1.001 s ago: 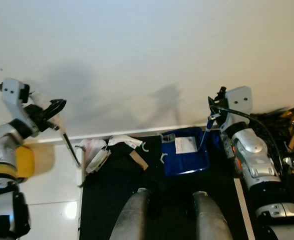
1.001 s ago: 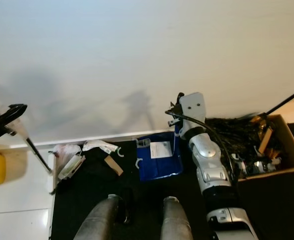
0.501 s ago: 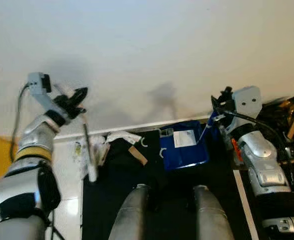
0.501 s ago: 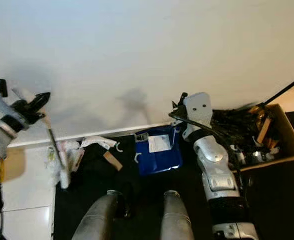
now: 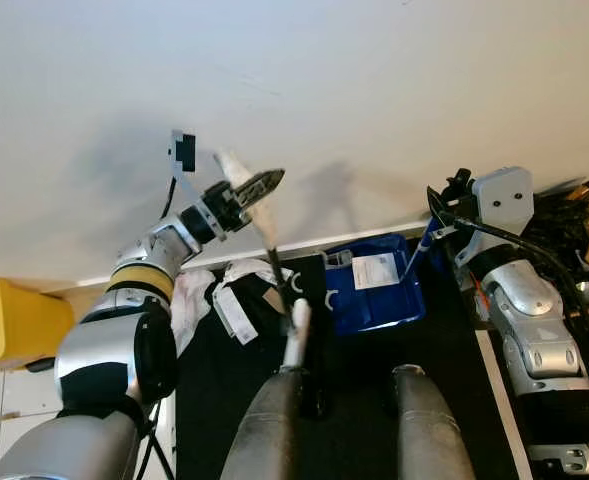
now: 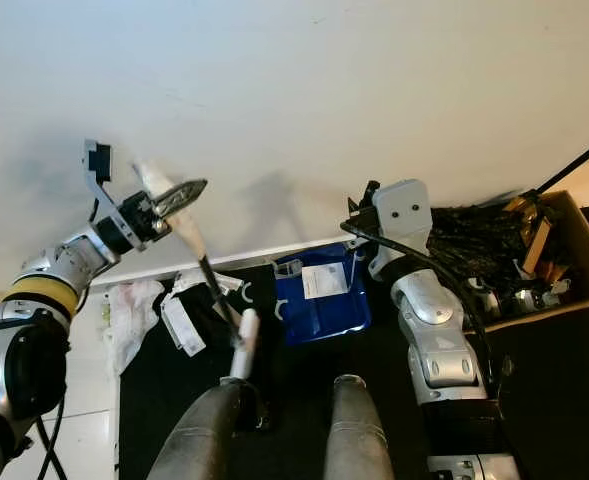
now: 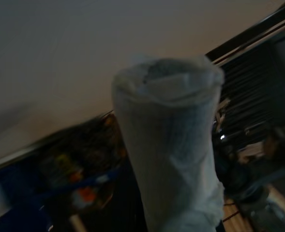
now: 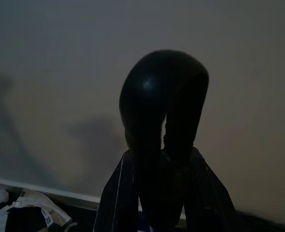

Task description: Sweep floor

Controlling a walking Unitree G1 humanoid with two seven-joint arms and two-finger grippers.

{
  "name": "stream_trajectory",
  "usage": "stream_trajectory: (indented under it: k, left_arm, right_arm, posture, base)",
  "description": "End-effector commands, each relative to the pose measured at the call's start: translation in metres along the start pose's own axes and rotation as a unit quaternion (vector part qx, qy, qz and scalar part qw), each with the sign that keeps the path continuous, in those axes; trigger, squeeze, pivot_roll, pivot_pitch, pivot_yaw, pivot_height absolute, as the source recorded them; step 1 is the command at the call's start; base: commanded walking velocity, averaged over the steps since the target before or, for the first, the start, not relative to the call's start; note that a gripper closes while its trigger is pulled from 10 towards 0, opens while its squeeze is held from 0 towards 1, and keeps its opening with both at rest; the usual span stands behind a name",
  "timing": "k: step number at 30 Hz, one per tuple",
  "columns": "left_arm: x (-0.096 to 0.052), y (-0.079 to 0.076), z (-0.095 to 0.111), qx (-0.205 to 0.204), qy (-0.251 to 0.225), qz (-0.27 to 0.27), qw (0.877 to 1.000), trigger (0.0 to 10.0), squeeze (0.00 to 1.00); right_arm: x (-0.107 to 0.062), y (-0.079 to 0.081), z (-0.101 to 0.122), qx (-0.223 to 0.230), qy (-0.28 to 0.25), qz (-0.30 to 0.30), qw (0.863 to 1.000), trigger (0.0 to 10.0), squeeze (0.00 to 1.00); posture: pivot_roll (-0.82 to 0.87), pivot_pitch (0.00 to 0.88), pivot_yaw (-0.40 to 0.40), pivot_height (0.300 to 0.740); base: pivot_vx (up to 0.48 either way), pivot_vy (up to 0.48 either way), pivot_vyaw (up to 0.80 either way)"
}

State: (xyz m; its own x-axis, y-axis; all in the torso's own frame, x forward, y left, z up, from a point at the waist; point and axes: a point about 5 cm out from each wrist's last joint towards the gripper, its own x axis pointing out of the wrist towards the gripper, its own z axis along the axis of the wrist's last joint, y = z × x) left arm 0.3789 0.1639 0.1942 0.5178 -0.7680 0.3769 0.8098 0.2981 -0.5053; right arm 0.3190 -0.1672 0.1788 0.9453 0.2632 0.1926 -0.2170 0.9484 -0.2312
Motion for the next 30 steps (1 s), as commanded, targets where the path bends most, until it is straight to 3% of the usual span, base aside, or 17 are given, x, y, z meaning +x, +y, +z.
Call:
stream_trajectory:
  k: [1,5,9,11,13,15,17,18,20,21,24,30]
  left_arm:
    - [0.008,-0.006,0.005,-0.012,-0.041,-0.039,0.998,10.0,0.00]
    - [0.019,-0.020,0.025,-0.007,-0.078,-0.099,0.992,10.0,0.00]
    - [0.011,-0.027,0.044,0.024,-0.071,-0.118,0.990,10.0,0.00]
    - [0.001,-0.027,0.051,0.073,-0.039,-0.106,0.991,10.0,0.00]
    - [-0.019,-0.026,0.063,0.125,0.001,-0.078,0.989,10.0,0.00]
    - [-0.019,-0.026,0.063,0.125,0.001,-0.078,0.989,10.0,0.00]
    - [-0.041,-0.027,0.079,0.163,0.021,-0.046,0.985,10.0,0.00]
    - [-0.041,-0.027,0.079,0.163,0.021,-0.046,0.985,10.0,0.00]
    - [-0.069,-0.034,0.103,0.204,0.023,-0.005,0.979,10.0,0.00]
    - [-0.069,-0.034,0.103,0.204,0.023,-0.005,0.979,10.0,0.00]
    - [-0.096,-0.049,0.134,0.260,0.032,0.042,0.964,10.0,0.00]
    - [-0.116,-0.052,0.148,0.292,0.056,0.087,0.951,10.0,0.00]
  right_arm:
    - [-0.004,0.015,-0.012,0.047,0.023,0.021,0.998,10.0,0.00]
    - [-0.002,0.018,-0.012,0.051,0.024,0.026,0.998,10.0,0.00]
    - [0.000,0.021,-0.012,0.054,0.023,0.028,0.998,10.0,0.00]
    - [0.000,0.023,-0.012,0.055,0.023,0.028,0.998,10.0,0.00]
    - [0.000,0.023,-0.013,0.057,0.023,0.029,0.998,10.0,0.00]
    - [0.000,0.023,-0.013,0.057,0.023,0.029,0.998,10.0,0.00]
    - [-0.001,0.024,-0.014,0.060,0.024,0.029,0.998,10.0,0.00]
    - [-0.001,0.024,-0.014,0.060,0.024,0.029,0.998,10.0,0.00]
    - [-0.002,0.025,-0.016,0.062,0.025,0.029,0.997,10.0,0.00]
    - [-0.002,0.025,-0.016,0.062,0.025,0.029,0.997,10.0,0.00]
    - [-0.003,0.027,-0.019,0.066,0.028,0.030,0.997,10.0,0.00]
    - [-0.003,0.029,-0.020,0.066,0.031,0.034,0.997,10.0,0.00]
  posture:
    - [-0.11,0.466,0.127,0.740]
    - [-0.08,0.456,0.126,0.740]
    - [-0.06,0.451,0.131,0.740]
    - [-0.05,0.448,0.137,0.740]
    - [-0.04,0.450,0.142,0.740]
    - [-0.04,0.450,0.142,0.740]
    - [-0.02,0.451,0.150,0.740]
    - [-0.02,0.451,0.150,0.740]
    - [0.00,0.450,0.154,0.740]
    - [0.00,0.450,0.154,0.740]
    - [0.01,0.445,0.147,0.740]
    - [0.00,0.443,0.141,0.740]
  base:
    - [0.000,0.000,0.00]
    - [0.000,0.000,0.00]
    - [0.000,0.000,0.00]
    - [0.000,0.000,0.00]
    - [0.000,0.000,0.00]
    - [0.000,0.000,0.00]
    - [0.000,0.000,0.00]
    - [0.000,0.000,0.00]
    - [0.000,0.000,0.00]
    - [0.000,0.000,0.00]
    - [0.000,0.000,0.00]
    - [0.000,0.000,0.00]
